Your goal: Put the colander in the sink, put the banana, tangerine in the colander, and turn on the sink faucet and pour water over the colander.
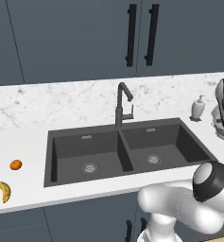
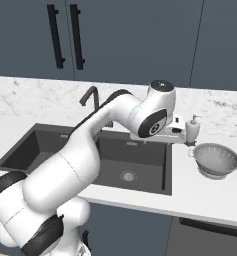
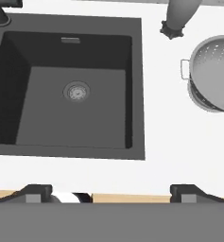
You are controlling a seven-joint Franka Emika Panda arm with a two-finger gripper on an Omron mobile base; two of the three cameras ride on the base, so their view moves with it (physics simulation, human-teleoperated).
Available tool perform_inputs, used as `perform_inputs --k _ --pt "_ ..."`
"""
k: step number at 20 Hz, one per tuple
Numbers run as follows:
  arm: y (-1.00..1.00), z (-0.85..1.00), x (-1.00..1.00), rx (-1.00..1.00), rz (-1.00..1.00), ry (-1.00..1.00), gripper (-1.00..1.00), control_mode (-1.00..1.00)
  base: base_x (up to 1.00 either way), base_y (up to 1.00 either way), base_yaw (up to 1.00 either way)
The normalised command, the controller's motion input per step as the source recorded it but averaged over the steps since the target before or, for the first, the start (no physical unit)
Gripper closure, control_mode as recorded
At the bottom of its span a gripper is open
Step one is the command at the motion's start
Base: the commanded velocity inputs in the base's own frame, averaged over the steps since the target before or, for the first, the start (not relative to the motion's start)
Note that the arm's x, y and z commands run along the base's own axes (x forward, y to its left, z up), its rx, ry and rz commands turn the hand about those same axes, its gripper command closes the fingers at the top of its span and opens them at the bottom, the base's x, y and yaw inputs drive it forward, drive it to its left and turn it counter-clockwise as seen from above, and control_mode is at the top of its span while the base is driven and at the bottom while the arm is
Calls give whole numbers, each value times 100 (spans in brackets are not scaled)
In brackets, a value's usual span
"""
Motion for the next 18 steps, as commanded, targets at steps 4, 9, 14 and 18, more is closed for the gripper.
perform_inputs --k 4,9,14,18 --pt "-63 -18 0 0 -1 0 -100 -100 0 0 0" --pt "-51 -19 0 0 -3 0 -100 -100 0 0 0" --pt "-44 -24 0 0 -2 0 -100 -100 0 0 0" --pt "-35 -32 1 -2 -1 0 -100 -100 0 0 0"
